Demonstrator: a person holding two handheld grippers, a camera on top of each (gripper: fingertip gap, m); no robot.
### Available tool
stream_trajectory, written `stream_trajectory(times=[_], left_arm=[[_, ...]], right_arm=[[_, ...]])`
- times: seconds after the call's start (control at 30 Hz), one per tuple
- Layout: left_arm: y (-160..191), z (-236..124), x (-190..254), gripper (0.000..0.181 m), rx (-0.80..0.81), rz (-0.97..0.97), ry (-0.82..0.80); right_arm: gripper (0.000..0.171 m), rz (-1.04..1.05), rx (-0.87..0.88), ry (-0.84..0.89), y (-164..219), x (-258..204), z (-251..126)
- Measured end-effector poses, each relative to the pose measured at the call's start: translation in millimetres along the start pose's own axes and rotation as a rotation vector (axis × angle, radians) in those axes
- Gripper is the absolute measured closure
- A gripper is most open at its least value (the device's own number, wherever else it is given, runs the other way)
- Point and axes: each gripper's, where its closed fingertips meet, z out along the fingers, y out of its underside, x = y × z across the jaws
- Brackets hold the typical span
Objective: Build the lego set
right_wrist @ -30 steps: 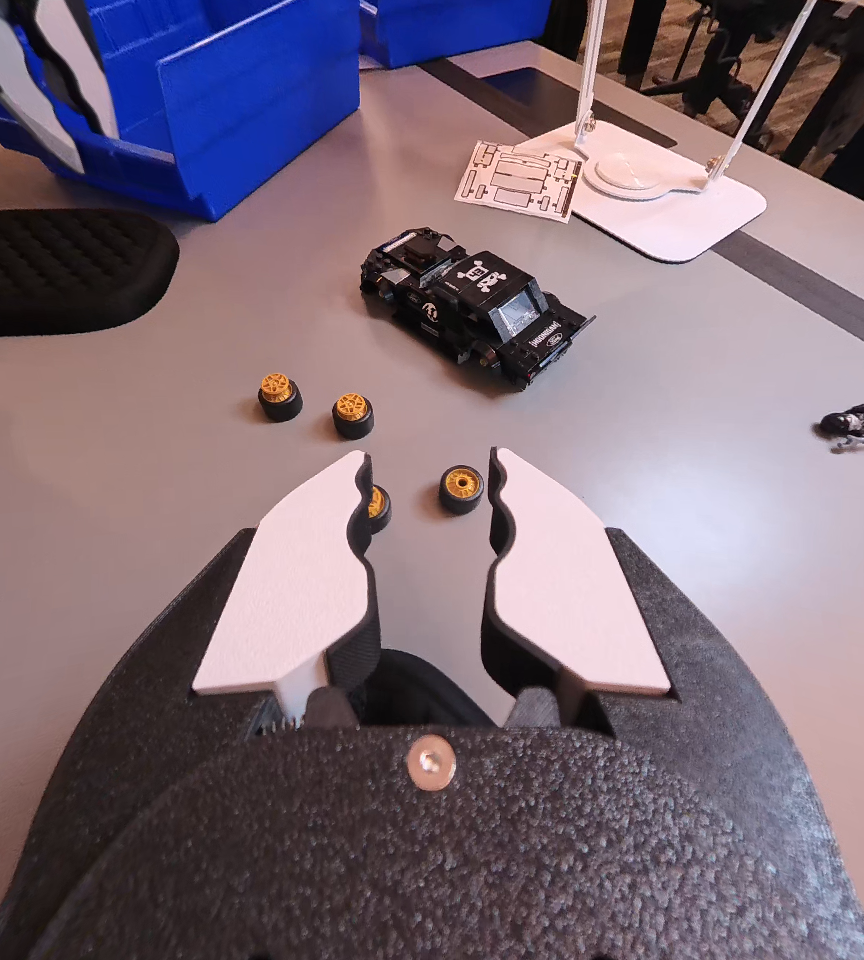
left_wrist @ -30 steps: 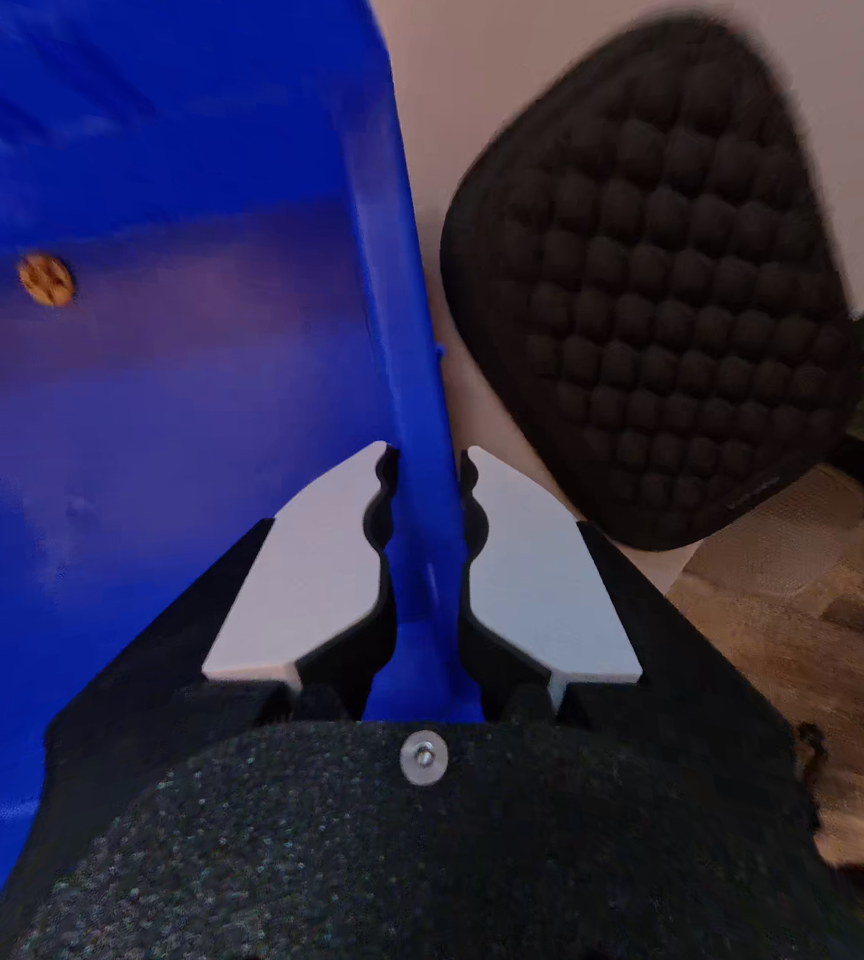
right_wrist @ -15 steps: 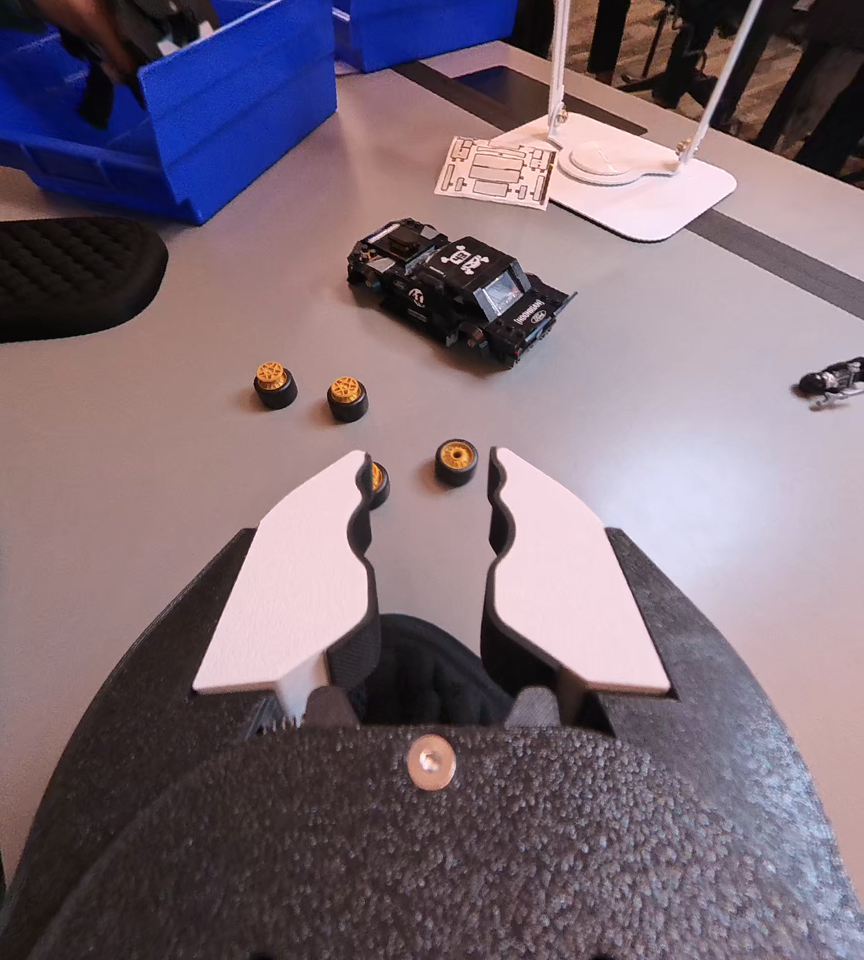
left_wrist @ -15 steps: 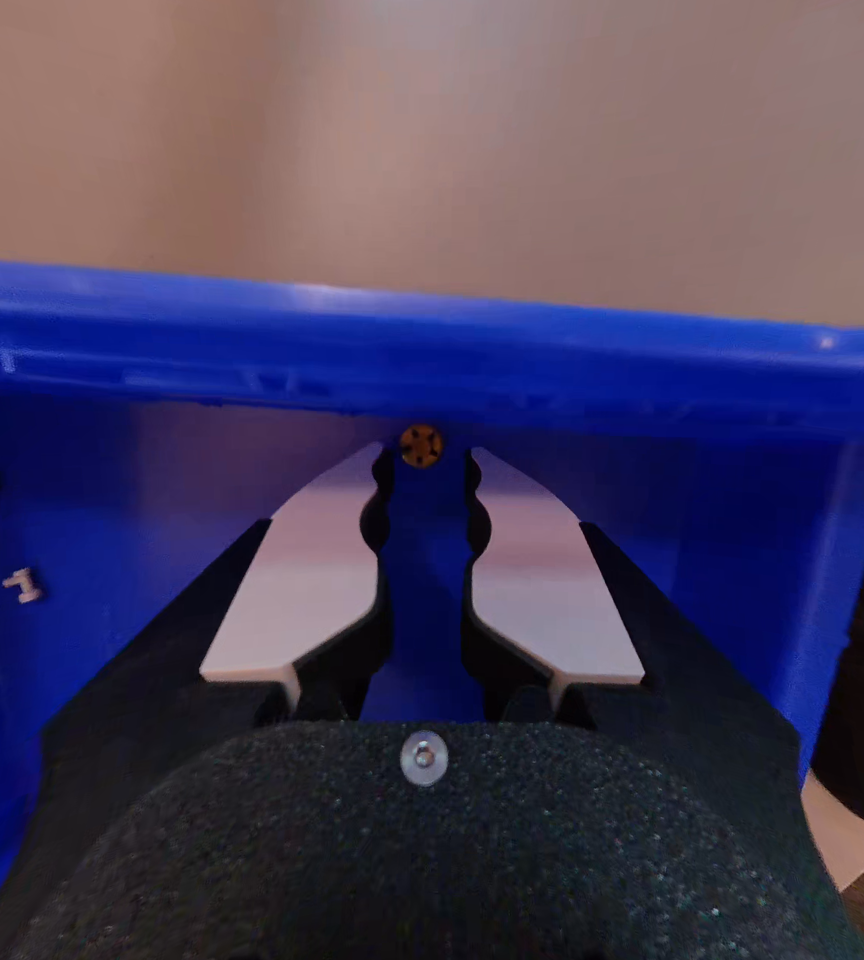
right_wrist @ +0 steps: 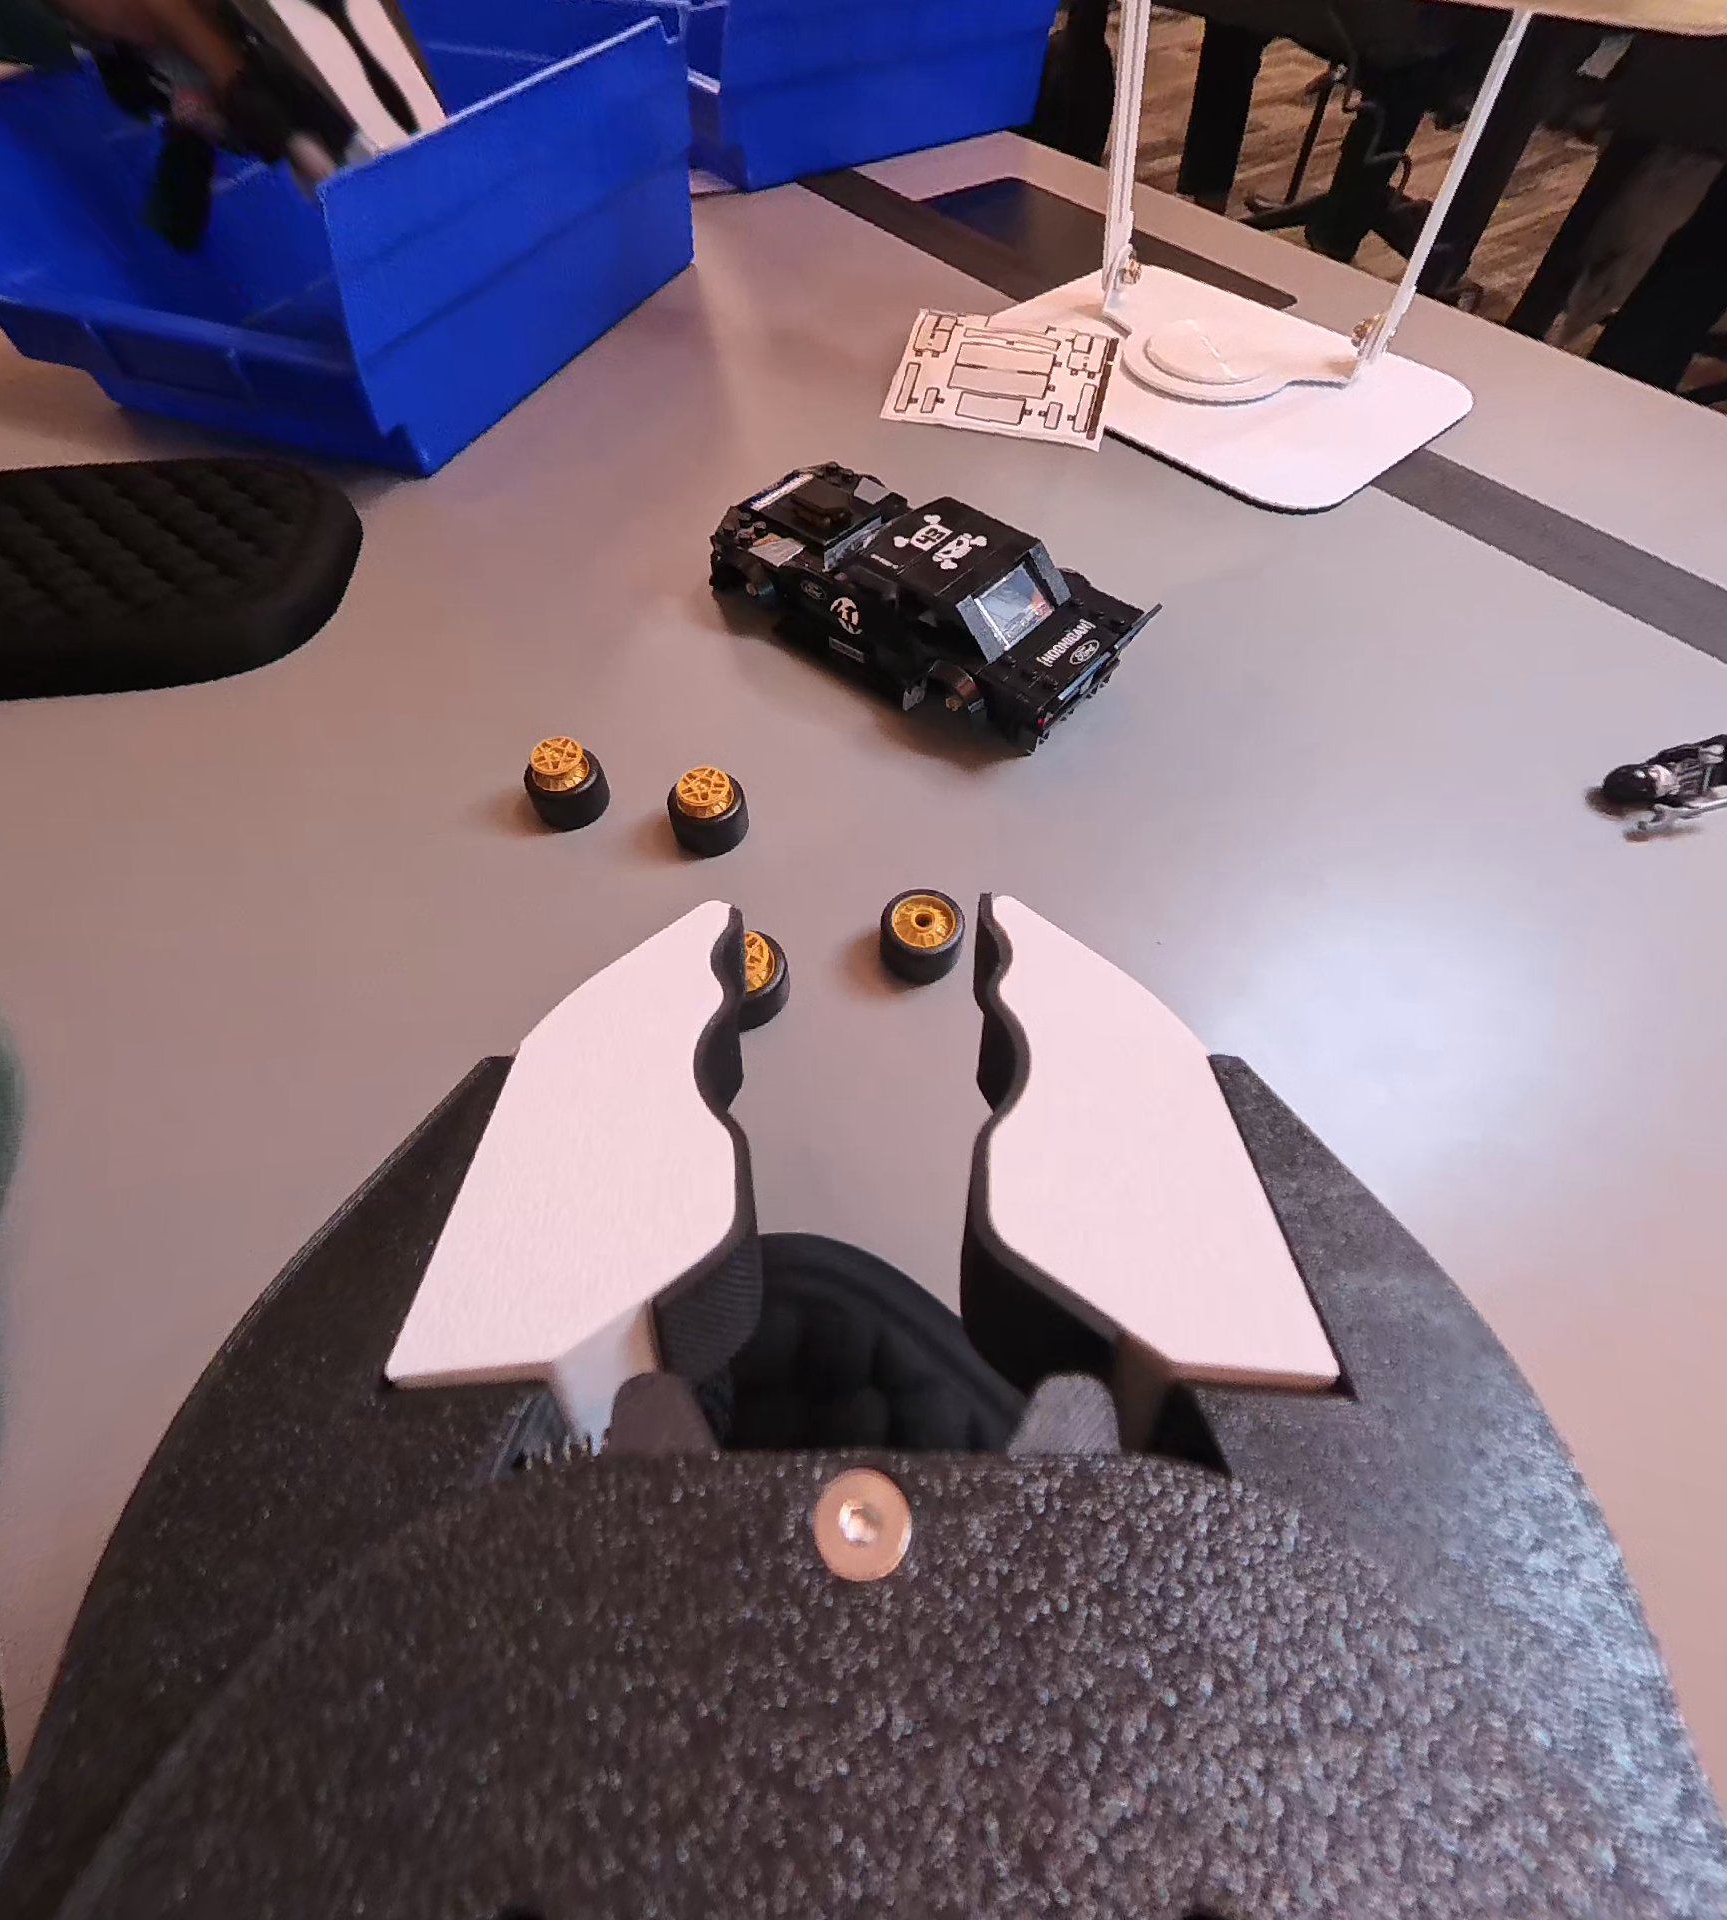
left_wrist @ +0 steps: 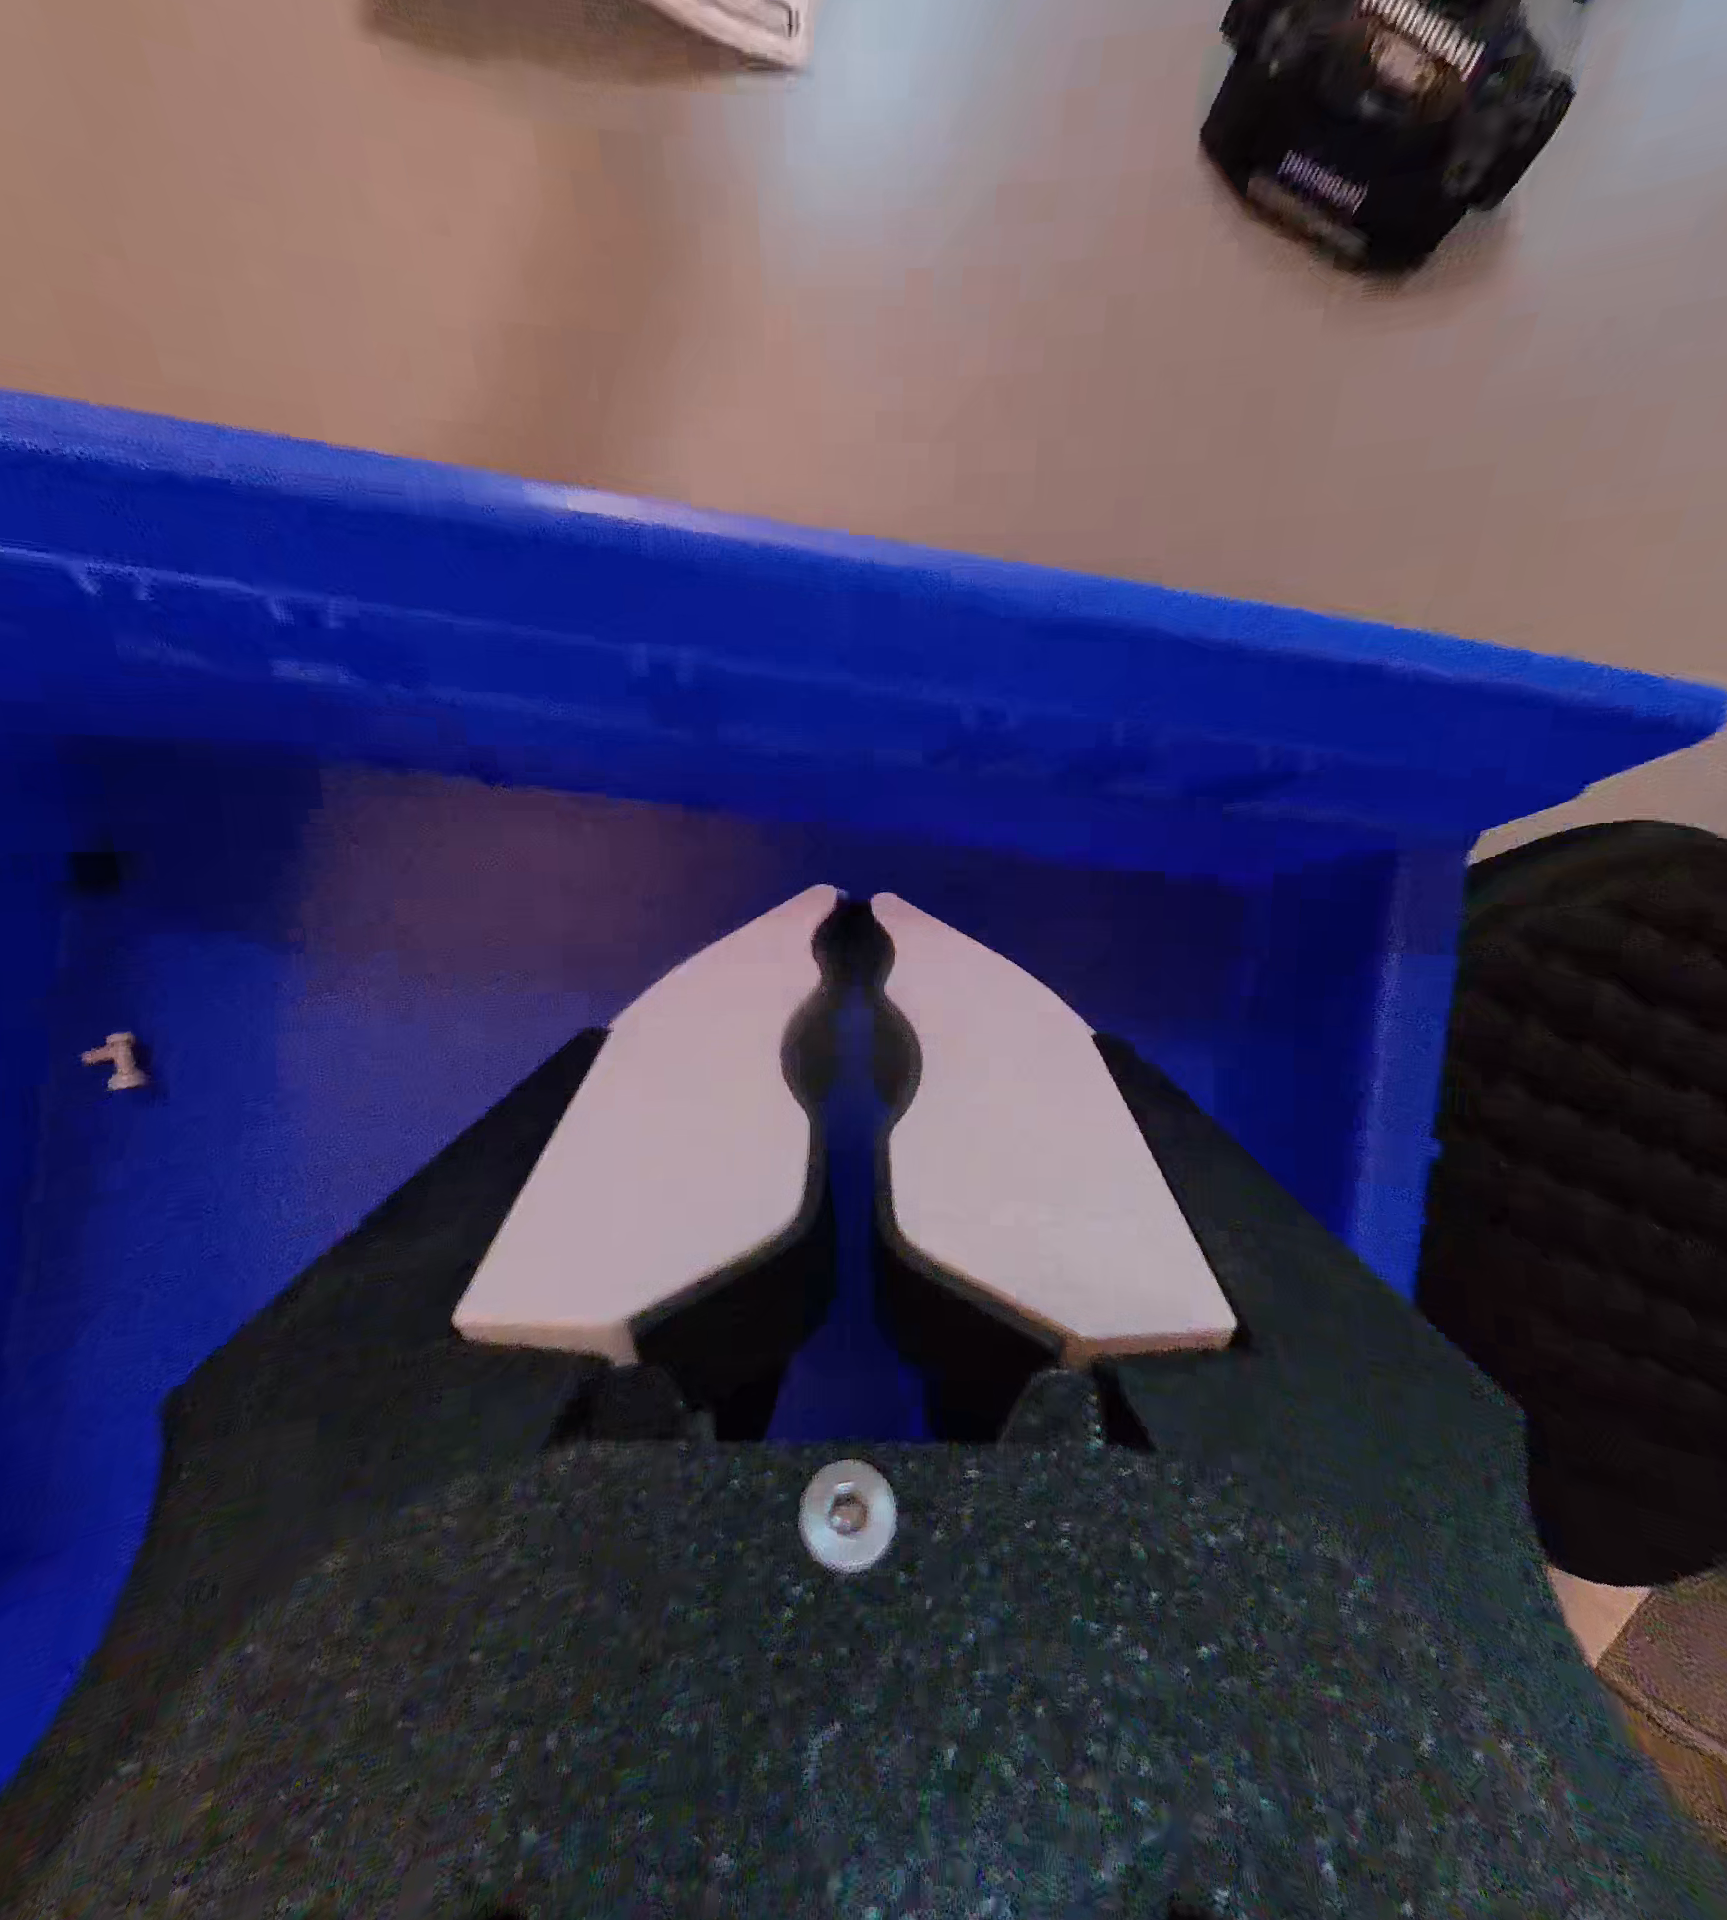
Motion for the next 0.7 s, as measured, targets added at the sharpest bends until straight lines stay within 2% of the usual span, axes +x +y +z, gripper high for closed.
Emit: stream_trajectory(times=[0.13, 0.2, 0.27, 0.33, 0.47, 0.57, 0.7], left_arm=[[-2.2, -25.0, -0.2, 0.18, 0.091, -0.06, -0.014], [4.8, -28.3, -9.4, 0.18, 0.075, -0.068, -0.076], [15.8, -21.1, -16.0, 0.18, 0.006, -0.088, -0.106], [24.9, -6.9, -19.8, 0.166, -0.076, -0.103, -0.112], [35.7, 16.0, -30.1, 0.168, -0.184, -0.106, -0.115], [36.3, 20.2, -34.5, 0.174, -0.194, -0.125, -0.099], [36.7, 20.1, -34.1, 0.174, -0.209, -0.112, -0.087]], right_arm=[[0.129, -0.001, 0.015, -0.007, -1.8, -0.3, 0.7], [0.129, -0.004, 0.018, -0.017, -2.3, -2.1, 3.9], [0.129, -0.008, 0.02, -0.029, -2.8, -4.4, 7.9], [0.129, -0.011, 0.02, -0.041, -3.6, -7.0, 12.1], [0.129, -0.024, 0.016, -0.048, -4.7, -10.0, 14.2], [0.129, -0.009, 0.013, -0.036, -1.3, -6.2, 9.6], [0.129, 0.02, 0.015, -0.02, 3.9, -0.4, 4.9]])
